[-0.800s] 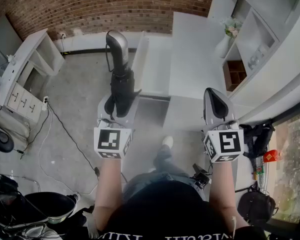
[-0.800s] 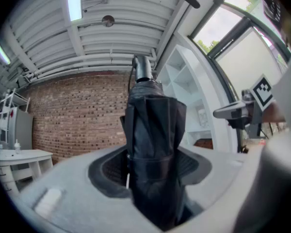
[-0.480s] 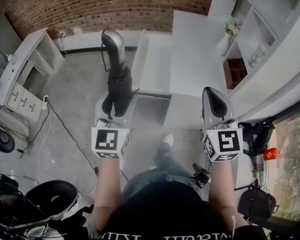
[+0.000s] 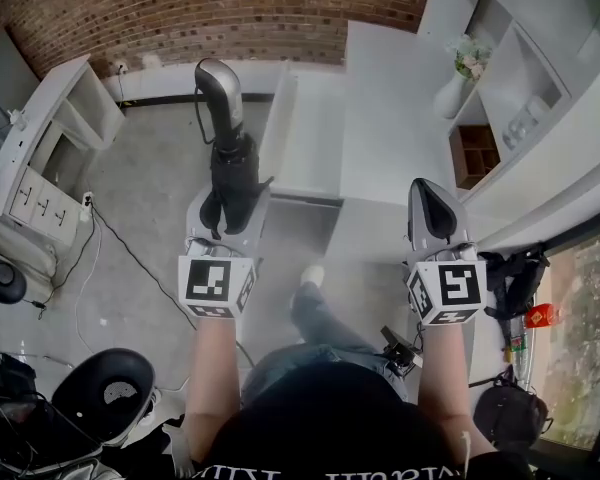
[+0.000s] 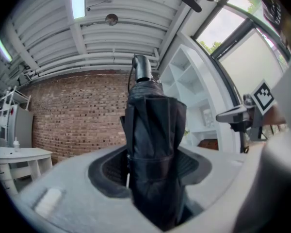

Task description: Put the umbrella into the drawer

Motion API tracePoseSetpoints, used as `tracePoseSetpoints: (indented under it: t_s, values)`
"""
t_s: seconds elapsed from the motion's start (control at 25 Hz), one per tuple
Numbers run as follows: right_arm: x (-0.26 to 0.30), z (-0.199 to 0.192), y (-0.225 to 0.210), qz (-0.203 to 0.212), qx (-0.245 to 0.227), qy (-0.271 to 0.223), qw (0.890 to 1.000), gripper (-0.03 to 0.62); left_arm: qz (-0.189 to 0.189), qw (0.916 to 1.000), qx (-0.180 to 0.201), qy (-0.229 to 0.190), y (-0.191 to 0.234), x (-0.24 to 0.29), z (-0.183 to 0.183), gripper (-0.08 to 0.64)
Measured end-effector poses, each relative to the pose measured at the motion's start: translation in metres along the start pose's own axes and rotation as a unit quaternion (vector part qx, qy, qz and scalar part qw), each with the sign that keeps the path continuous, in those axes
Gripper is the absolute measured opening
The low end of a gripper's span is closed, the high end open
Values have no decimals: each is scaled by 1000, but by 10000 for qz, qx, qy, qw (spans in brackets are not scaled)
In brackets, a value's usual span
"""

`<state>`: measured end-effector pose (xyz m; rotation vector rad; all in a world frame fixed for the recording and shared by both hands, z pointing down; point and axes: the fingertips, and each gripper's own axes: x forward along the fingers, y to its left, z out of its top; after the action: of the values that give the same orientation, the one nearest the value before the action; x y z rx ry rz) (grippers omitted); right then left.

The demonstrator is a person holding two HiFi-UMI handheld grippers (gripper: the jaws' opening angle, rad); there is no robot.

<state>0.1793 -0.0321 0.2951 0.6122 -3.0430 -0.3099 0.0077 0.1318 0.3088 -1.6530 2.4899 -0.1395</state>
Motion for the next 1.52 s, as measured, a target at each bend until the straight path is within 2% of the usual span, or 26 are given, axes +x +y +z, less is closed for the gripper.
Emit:
tracePoseSetpoints:
  t_s: [0.68,0.88,1.08,1.28,1.52]
  values:
    - [166,-14,-36,187,157,210,9995,3,-60,9996,-58,277,82,136,-16,241]
    - [200,-29,-60,28,325,323,9989,3,-182,9989,-155,398,93,181,-29,241]
    - [246,-41,-100,-128,504,425,9977,3,-381,9973,-190,596,99,250,-38,241]
    - [253,-57,-93,-198,572,534,9967,3,-585,9958,-311,629,102,265,-51,241]
    - [286,-67,-118,-269,663,637,9954,3,-765,9935,-341,773,101,314,-61,241]
